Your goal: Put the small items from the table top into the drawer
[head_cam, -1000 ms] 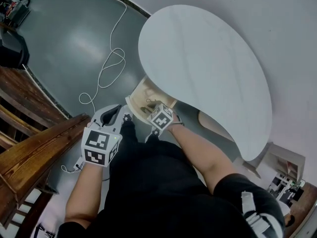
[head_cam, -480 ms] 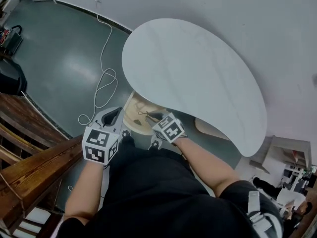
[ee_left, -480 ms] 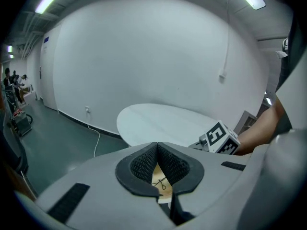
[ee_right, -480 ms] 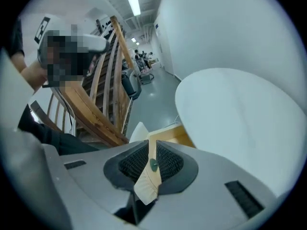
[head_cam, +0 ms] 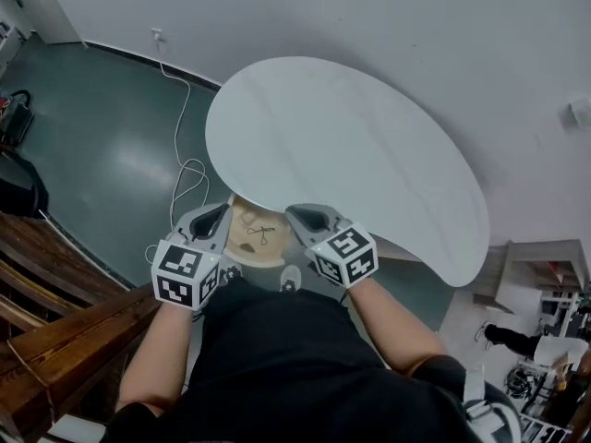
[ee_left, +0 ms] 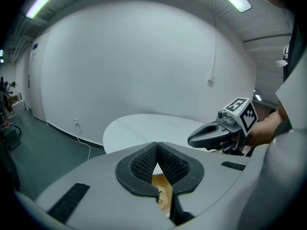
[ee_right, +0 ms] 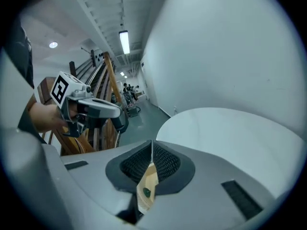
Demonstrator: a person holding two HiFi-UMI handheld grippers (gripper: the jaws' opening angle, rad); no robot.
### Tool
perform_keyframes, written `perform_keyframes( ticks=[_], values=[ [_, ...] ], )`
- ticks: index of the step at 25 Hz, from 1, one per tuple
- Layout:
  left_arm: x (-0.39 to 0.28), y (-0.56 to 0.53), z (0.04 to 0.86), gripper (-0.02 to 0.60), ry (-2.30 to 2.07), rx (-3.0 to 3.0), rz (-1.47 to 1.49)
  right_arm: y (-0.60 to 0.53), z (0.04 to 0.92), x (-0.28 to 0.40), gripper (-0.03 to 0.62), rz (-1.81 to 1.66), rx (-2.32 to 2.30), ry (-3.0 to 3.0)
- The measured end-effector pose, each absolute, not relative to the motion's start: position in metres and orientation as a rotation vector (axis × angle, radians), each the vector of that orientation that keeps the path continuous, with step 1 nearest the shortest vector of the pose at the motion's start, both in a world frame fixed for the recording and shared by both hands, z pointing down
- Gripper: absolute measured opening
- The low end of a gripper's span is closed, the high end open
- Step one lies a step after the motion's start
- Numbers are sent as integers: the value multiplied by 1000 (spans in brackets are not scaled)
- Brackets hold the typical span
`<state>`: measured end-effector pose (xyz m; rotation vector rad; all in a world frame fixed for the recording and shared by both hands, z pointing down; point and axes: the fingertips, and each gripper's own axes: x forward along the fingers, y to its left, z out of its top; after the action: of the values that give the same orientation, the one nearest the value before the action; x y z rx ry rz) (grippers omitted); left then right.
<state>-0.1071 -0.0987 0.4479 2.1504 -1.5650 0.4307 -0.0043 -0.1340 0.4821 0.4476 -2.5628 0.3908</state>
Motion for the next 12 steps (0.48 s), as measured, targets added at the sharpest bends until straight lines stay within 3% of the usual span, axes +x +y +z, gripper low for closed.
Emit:
perform_keyframes(
  ticks=[12],
  values=[
    [-64,-115,404,15,-1522,2314,356,-151,405,46,9,360,720,-2737]
  ],
)
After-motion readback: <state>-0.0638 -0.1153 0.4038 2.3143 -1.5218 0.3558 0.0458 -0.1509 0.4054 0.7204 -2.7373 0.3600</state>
